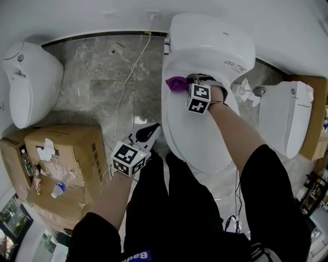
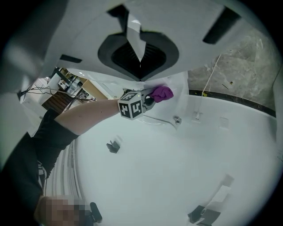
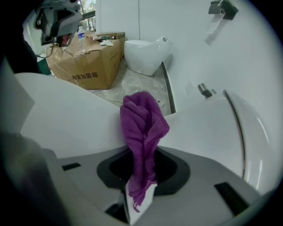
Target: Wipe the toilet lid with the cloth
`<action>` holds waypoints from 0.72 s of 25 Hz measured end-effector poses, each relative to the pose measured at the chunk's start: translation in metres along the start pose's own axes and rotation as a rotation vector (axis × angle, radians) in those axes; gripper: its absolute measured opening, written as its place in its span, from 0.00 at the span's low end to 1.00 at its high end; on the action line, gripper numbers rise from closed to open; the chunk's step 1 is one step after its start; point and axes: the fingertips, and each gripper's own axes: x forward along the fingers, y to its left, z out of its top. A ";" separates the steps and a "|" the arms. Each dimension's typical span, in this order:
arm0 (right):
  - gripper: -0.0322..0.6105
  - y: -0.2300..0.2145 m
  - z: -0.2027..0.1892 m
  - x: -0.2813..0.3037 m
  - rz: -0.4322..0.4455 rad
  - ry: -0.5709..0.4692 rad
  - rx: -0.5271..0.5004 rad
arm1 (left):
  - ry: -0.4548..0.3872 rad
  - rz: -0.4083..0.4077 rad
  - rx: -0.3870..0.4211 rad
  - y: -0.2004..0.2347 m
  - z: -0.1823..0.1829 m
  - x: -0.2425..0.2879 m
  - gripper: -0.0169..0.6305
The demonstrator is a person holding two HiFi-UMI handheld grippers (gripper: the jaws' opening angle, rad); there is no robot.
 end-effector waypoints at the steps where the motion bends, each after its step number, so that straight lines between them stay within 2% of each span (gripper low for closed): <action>1: 0.20 0.004 0.002 -0.006 0.002 -0.002 -0.002 | 0.005 -0.003 0.010 -0.001 0.001 -0.002 0.05; 12: 0.20 0.089 0.017 -0.092 -0.022 0.003 -0.006 | 0.031 -0.060 0.097 -0.035 0.019 -0.033 0.05; 18: 0.20 0.154 0.028 -0.148 -0.025 -0.004 -0.013 | 0.013 -0.049 0.081 -0.072 0.013 -0.061 0.05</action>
